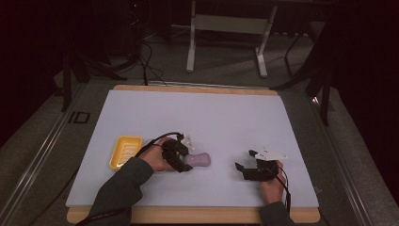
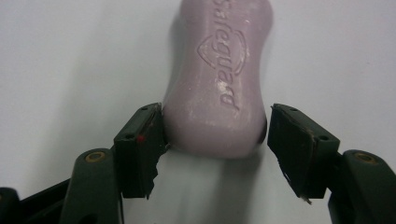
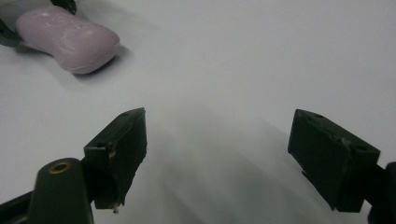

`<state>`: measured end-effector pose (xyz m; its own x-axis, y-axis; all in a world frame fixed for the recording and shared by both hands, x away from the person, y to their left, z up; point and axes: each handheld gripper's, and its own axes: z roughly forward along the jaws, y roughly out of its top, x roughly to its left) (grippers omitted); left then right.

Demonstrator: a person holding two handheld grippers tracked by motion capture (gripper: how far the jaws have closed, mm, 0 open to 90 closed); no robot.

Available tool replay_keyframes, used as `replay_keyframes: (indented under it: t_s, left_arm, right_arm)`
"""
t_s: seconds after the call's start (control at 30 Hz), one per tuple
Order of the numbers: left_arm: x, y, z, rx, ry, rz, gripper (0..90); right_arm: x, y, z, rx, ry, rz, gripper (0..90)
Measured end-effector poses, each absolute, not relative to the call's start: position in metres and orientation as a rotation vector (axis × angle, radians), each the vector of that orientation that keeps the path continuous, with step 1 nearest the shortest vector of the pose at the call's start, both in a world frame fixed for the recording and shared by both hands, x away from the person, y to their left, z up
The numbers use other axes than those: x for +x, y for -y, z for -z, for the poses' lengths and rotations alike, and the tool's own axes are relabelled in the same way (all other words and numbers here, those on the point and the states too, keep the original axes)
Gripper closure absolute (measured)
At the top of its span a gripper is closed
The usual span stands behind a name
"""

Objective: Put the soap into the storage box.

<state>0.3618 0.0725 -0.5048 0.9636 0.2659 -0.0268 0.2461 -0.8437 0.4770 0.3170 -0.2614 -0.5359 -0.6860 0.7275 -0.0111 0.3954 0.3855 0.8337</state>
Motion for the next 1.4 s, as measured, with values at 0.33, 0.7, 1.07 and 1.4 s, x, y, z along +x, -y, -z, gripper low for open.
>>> replay_keyframes:
  t_s: [0.33,0.7,1.07,1.4]
  left_arm:
    - [0.365,-0.064,0.499,2.626,-0.424,-0.085,25.1]
    - [0.368,-0.047,0.496,2.662,-0.431,-0.082,11.7]
    - [0.366,-0.032,0.5,2.711,-0.399,-0.099,29.4]
    - [0.369,-0.019,0.503,2.781,-0.408,-0.103,38.9]
  right_arm:
    - [0.317,0.26,0.536,0.973,-2.284,-1.199,19.2]
    - [0.317,0.259,0.536,0.968,-2.291,-1.193,19.1]
    - [0.318,0.259,0.536,0.967,-2.291,-1.192,19.1]
    - [0.318,0.259,0.536,0.966,-2.295,-1.19,19.1]
